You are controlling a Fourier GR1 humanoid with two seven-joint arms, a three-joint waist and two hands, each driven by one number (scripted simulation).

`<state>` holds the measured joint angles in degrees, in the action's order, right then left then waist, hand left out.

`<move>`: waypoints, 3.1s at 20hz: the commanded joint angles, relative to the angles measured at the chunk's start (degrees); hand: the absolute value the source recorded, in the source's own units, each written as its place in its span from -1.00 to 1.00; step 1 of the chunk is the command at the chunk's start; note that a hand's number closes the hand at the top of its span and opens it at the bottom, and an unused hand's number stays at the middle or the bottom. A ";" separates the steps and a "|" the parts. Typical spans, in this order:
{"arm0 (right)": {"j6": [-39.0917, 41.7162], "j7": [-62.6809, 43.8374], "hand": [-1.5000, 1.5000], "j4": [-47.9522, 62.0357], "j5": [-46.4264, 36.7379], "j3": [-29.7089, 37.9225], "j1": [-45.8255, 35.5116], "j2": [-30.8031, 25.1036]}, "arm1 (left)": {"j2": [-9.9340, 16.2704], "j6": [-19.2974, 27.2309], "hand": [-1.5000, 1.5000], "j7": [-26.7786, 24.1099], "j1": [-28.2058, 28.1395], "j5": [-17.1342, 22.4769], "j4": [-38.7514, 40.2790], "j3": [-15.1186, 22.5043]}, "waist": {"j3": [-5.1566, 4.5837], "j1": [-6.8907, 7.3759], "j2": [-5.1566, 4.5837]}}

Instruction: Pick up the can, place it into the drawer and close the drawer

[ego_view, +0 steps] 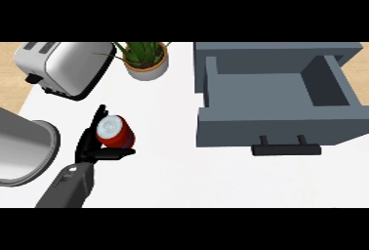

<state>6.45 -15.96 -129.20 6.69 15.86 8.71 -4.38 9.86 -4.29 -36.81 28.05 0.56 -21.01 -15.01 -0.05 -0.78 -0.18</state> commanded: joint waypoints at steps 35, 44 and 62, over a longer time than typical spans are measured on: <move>-0.69 -1.30 -1.00 -1.46 -1.12 2.69 -0.16 -0.36 | -8.57 5.87 1.00 17.31 17.15 3.15 -15.79 5.38 | 0.12 0.98 0.68; -2.58 -1.87 -1.00 2.97 -1.91 3.55 -6.89 -2.17 | -9.85 14.49 1.00 34.96 24.49 9.70 -29.07 14.40 | 0.06 0.61 0.33; -3.49 -3.24 -1.00 -0.57 -5.03 -0.37 -7.13 -0.44 | -9.86 27.41 1.00 47.34 49.60 14.30 -17.74 22.06 | 0.10 -1.39 -0.23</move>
<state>3.91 -19.43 -129.64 4.04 17.90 2.67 -5.92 0.03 20.83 10.27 72.78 11.95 -43.79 4.74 0.04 -1.52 -0.21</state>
